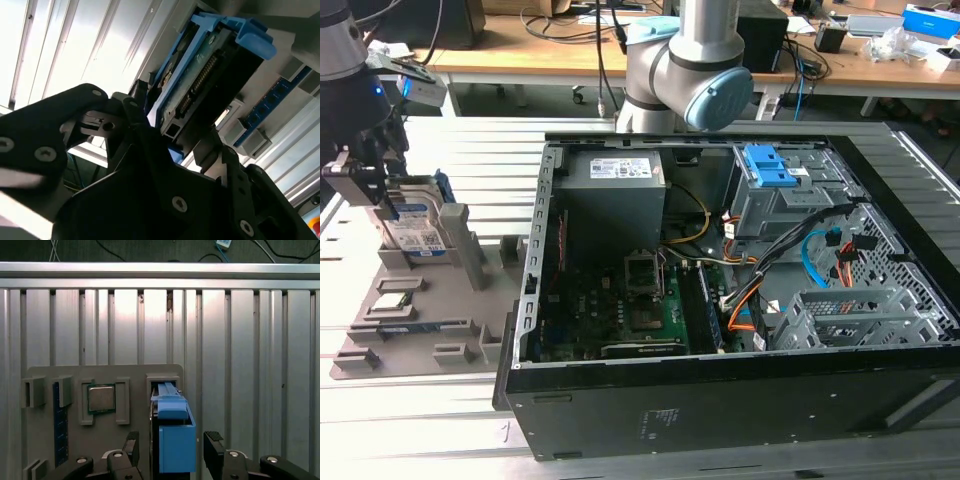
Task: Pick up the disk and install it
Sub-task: 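Pick up the disk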
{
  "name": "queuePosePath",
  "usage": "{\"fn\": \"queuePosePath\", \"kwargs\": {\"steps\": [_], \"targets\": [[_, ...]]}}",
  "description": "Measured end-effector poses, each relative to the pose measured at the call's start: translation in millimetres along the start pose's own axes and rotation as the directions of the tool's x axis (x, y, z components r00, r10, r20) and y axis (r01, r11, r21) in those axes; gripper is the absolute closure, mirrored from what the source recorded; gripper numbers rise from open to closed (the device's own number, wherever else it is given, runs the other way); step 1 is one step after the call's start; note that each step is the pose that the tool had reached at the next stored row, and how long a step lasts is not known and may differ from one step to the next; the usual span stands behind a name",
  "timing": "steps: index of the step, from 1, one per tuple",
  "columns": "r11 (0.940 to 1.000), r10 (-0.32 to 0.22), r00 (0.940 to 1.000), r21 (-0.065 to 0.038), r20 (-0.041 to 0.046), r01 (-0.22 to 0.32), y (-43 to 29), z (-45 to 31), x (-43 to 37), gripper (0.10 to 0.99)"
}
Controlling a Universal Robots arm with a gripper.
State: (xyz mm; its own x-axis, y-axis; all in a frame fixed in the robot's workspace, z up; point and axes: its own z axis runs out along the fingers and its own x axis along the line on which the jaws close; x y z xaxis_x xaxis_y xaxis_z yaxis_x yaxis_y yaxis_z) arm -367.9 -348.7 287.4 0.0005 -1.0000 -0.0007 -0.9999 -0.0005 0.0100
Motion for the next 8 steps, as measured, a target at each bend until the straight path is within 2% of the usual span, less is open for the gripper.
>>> {"fn": "queuePosePath", "kwargs": {"steps": [1, 2, 4, 8], "targets": [[1.0000, 0.000, 1.0000, 0.000, -0.0002, 0.000, 0.0, 0.0, 0.0, 0.506], [1.0000, 0.000, 1.0000, 0.000, -0.0004, 0.000, 0.0, 0.0, 0.0, 0.690], [1.0000, 0.000, 1.0000, 0.000, -0.0010, 0.000, 0.0, 0.0, 0.0, 0.722], [1.0000, 0.000, 1.0000, 0.000, -0.0014, 0.000, 0.0, 0.0, 0.0, 0.722]]}}
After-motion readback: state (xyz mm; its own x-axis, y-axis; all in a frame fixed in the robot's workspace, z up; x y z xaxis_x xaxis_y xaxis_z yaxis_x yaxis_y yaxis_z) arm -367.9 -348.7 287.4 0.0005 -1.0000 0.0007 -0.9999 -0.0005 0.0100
